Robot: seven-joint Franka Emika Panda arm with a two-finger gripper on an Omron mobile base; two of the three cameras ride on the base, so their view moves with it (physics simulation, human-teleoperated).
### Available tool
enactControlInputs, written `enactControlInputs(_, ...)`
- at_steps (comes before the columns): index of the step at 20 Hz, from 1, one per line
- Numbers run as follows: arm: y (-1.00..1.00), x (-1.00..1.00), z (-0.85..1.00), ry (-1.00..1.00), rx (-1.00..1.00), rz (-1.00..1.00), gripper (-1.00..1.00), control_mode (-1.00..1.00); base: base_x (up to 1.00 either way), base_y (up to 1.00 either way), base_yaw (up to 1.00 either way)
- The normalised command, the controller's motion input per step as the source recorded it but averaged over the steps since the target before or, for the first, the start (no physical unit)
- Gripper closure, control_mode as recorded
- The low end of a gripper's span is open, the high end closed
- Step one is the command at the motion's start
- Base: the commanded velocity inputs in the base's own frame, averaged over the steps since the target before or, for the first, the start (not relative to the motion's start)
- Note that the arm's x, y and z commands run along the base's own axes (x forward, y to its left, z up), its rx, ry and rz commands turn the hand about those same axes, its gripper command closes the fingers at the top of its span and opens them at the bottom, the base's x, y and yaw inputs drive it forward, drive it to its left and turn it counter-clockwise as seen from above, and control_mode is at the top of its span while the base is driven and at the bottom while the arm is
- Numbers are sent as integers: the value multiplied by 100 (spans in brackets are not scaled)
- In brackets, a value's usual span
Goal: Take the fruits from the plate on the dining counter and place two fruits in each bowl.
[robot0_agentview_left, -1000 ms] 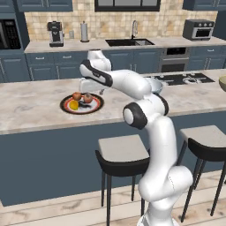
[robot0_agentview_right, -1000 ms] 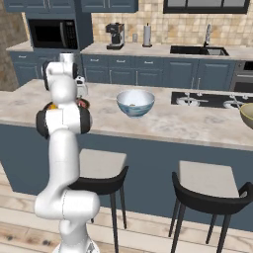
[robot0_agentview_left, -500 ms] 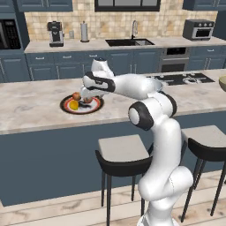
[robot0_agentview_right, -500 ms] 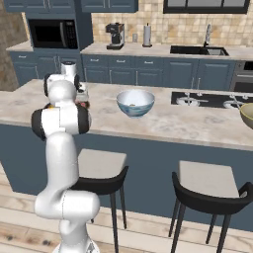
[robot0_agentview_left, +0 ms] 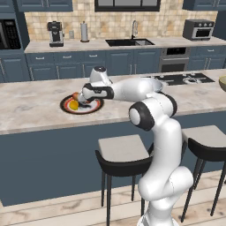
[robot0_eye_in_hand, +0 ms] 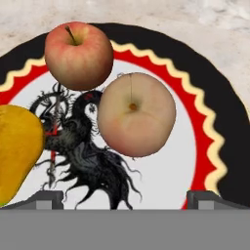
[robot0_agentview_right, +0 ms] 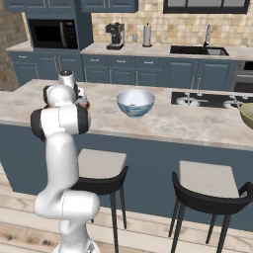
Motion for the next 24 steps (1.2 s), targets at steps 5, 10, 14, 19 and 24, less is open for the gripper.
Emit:
enactControlInputs(5,4,44,12,1,0,0,-100,-100,0,0,0)
enactControlInputs(10,4,36,11,3,0,0,-100,-100,0,0,0)
enactControlInputs(14,5,26,-3,5,0,0,-100,-100,0,0,0)
enactControlInputs(19,4,1,-14,2,0,0,-100,-100,0,0,0)
enactControlInputs(24,1,0,-27,3,0,0,-100,-100,0,0,0)
